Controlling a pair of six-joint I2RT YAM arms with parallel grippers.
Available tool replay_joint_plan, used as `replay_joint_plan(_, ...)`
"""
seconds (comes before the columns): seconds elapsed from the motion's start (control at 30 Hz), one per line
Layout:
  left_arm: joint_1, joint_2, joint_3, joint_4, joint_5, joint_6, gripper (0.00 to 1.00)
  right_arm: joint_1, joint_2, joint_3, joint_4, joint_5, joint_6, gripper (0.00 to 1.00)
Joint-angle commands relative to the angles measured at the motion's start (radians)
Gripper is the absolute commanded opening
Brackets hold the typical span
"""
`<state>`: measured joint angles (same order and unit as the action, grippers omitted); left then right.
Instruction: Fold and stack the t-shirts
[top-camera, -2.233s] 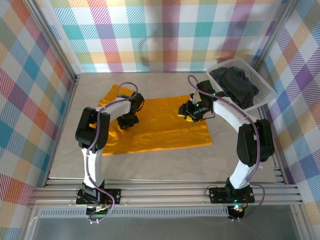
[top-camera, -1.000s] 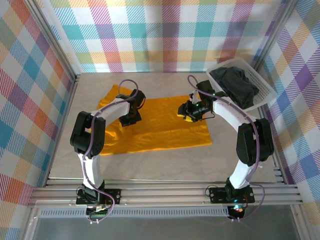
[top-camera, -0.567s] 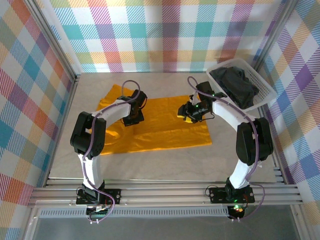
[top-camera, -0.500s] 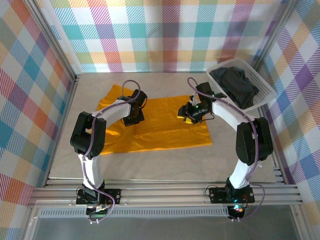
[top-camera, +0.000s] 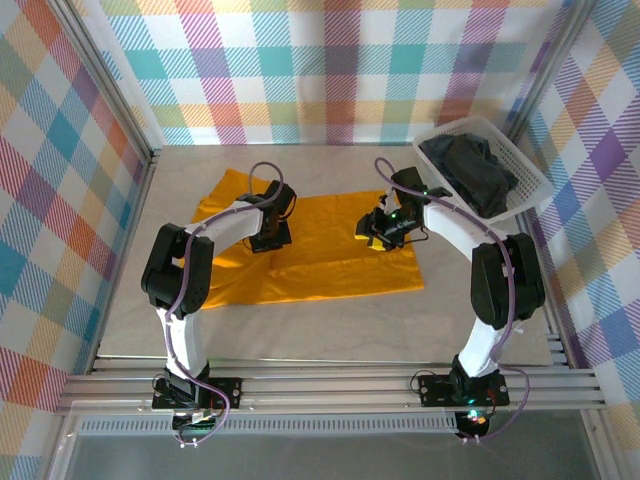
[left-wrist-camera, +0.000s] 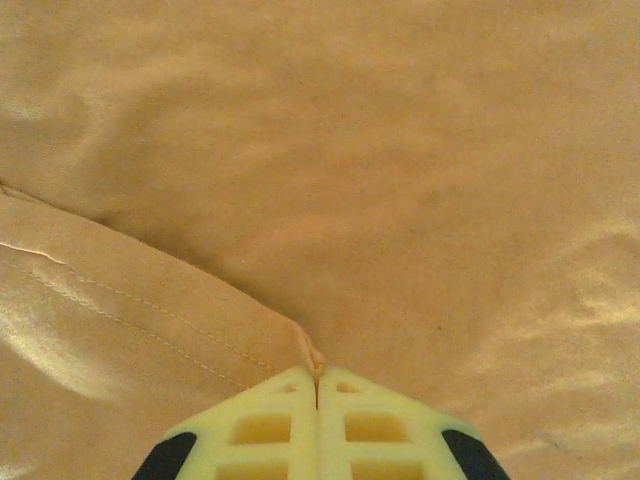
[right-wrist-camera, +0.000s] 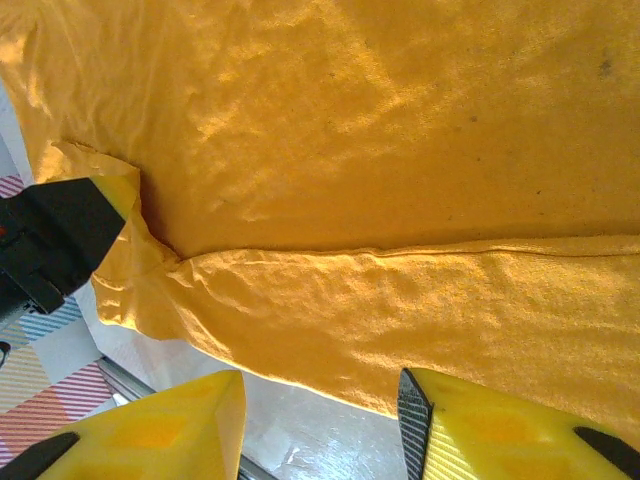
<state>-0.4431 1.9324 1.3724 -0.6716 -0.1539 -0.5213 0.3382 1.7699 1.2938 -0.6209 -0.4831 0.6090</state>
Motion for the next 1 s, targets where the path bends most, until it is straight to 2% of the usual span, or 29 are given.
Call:
replay_joint_plan(0.0,-0.012,-0.034,-0.013,-0.001,-0.012,0.024,0.24,0.005,0.011,-0.008,-0.024,0.012,0.006,0.45)
replay_joint_plan(0.07,-0.017,-0.058,0.005,-0.037,-0.049,0.008,0.53,0.005,0.001,-0.013,-0.054,0.047,0.003,0.45)
replay_joint_plan(0.13,-0.017,-0.108,0.004,-0.080,-0.079,-0.031,0.56,0.001,-0.018,-0.033,-0.084,0.086,0.005,0.46)
replay_joint_plan(0.27,0.038,-0.257,-0.092,-0.175,-0.088,-0.193,0.50,-0.019,-0.046,-0.111,-0.102,0.149,0.016,0.45)
replay_joint_plan(0.37,0.152,-0.325,-0.207,-0.186,0.017,-0.278,0.35,-0.019,-0.018,-0.122,-0.120,0.192,-0.017,0.43)
replay_joint_plan(0.5,0.253,-0.299,-0.275,-0.141,0.121,-0.294,0.27,-0.020,0.045,-0.097,-0.160,0.256,-0.043,0.41)
replay_joint_plan(0.6,0.275,-0.234,-0.285,-0.139,0.123,-0.315,0.21,-0.019,0.079,-0.080,-0.189,0.307,-0.053,0.41)
replay_joint_plan(0.77,0.275,-0.152,-0.318,-0.112,0.124,-0.329,0.19,-0.020,0.120,-0.097,-0.245,0.354,-0.051,0.41)
replay_joint_plan(0.97,0.254,-0.160,-0.360,-0.180,0.067,-0.302,0.19,-0.017,0.077,-0.178,-0.280,0.359,-0.043,0.41)
